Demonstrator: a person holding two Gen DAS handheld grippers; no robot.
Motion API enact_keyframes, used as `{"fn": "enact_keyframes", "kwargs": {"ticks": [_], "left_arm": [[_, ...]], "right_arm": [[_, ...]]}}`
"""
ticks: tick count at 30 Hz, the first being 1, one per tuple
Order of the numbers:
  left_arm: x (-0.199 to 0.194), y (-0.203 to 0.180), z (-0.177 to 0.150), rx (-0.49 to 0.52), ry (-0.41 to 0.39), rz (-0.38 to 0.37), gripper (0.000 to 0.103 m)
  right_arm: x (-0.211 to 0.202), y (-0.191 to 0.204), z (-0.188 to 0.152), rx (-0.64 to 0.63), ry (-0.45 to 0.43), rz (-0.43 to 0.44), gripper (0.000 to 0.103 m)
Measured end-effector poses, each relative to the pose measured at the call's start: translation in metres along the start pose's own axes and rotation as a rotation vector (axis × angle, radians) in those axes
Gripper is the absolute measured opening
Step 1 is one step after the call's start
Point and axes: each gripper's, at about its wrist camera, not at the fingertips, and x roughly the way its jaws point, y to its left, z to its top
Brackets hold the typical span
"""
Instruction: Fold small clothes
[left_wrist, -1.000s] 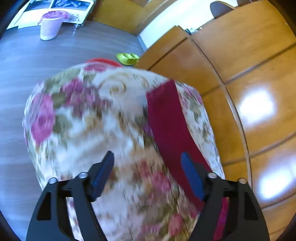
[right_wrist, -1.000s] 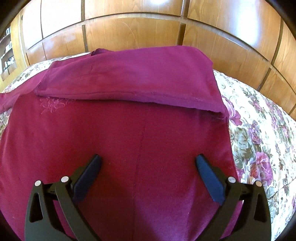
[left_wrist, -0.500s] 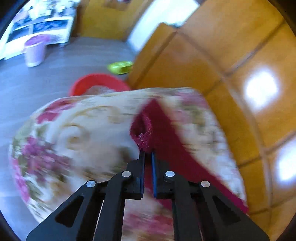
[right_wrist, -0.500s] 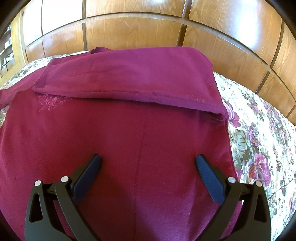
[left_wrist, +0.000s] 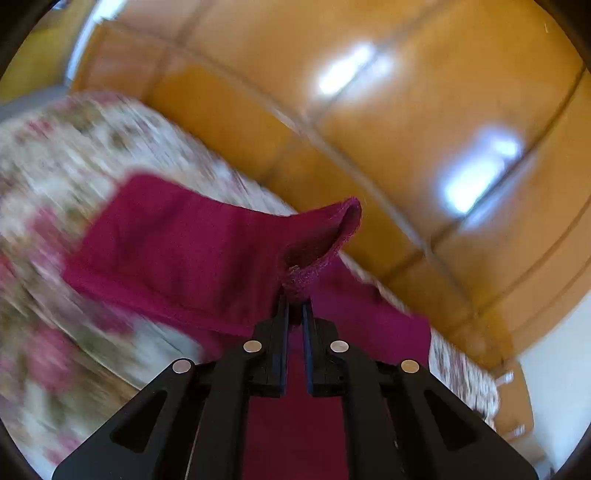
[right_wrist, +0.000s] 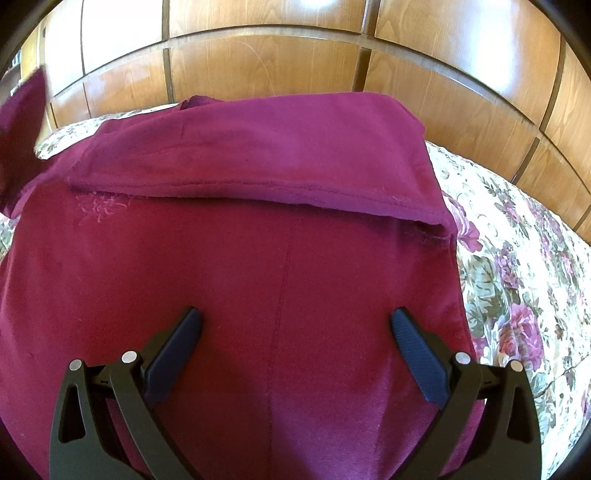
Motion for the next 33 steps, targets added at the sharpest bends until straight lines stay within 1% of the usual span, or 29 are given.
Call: {"fn": "enact_keyframes", "kwargs": {"ticks": [2,5,6,7,9,10,12,13,14,15,17,18,20,22,23,25,26,27,28,29,30,31,32,33], "left_arm": [[0.029,-0.020,-0.024,0.051,0.069,0.016,0.005],[0.051,-0.031,-0.047,0.087,0.134,0.050,0.008],[0.053,-0.032,-0.054,0.093,0.154,0.054,0.016],[0.052,-0.030,-0.056,0.090,0.159,0.054,0.029],[0.040,-0.028,-0.065,0.095,0.138,0.074,0.042],[0.031,-0.028,-0.071,0.114,0.123,0.093,0.042],[0.016,-0.024,-0.080,0.138,0.110,0.111,0.042],[0.010,-0.018,-0.085,0.147,0.102,0.129,0.042],[0.004,-0.015,-0.087,0.157,0.096,0.144,0.042],[0.001,-0.011,-0.093,0.169,0.091,0.159,0.042],[-0.004,-0.005,-0.100,0.183,0.087,0.187,0.042],[-0.004,-0.003,-0.104,0.183,0.088,0.199,0.042],[-0.007,0.006,-0.110,0.180,0.091,0.210,0.042],[-0.005,0.009,-0.113,0.171,0.094,0.205,0.042],[-0.005,0.010,-0.113,0.173,0.092,0.203,0.042],[-0.004,0.011,-0.114,0.178,0.090,0.201,0.042],[-0.003,0.012,-0.114,0.173,0.091,0.198,0.042],[-0.004,0.013,-0.115,0.169,0.090,0.195,0.042],[-0.004,0.015,-0.115,0.161,0.085,0.189,0.042],[-0.005,0.015,-0.115,0.157,0.081,0.184,0.042],[-0.006,0.015,-0.116,0.157,0.079,0.181,0.042],[-0.006,0.015,-0.116,0.159,0.077,0.179,0.042],[-0.007,0.015,-0.116,0.160,0.076,0.177,0.042],[-0.007,0.015,-0.116,0.165,0.074,0.175,0.042]], "right_arm": [[0.000,-0.001,0.001,0.006,0.000,0.009,0.101],[-0.001,-0.002,0.001,0.013,-0.001,0.018,0.101],[-0.001,-0.003,0.001,0.015,0.000,0.022,0.101],[-0.001,-0.003,0.002,0.018,0.003,0.026,0.101],[-0.002,-0.004,0.004,0.024,0.013,0.035,0.101],[-0.003,-0.005,0.006,0.027,0.018,0.038,0.101],[-0.014,-0.004,0.012,0.051,-0.010,0.067,0.101],[-0.020,-0.002,0.015,0.076,-0.028,0.115,0.101],[-0.024,0.001,0.020,0.110,-0.032,0.200,0.101],[-0.025,0.007,0.025,0.137,-0.019,0.284,0.100],[-0.022,0.020,0.034,0.171,0.003,0.389,0.099],[-0.018,0.033,0.042,0.186,0.018,0.460,0.097],[-0.007,0.058,0.055,0.192,0.057,0.529,0.078],[0.006,0.079,0.066,0.189,0.085,0.552,0.071],[0.017,0.092,0.073,0.192,0.108,0.551,0.070],[0.035,0.109,0.081,0.191,0.156,0.551,0.064],[0.041,0.118,0.084,0.167,0.163,0.523,0.058],[0.044,0.125,0.088,0.134,0.154,0.485,0.046],[0.043,0.130,0.088,0.110,0.149,0.468,0.037],[0.042,0.135,0.093,0.079,0.155,0.475,0.012],[0.038,0.134,0.095,0.067,0.157,0.490,0.005],[0.030,0.133,0.100,0.056,0.135,0.482,0.006],[0.017,0.131,0.106,0.041,0.092,0.476,0.006],[-0.003,0.123,0.116,0.030,0.033,0.492,0.006]]}}
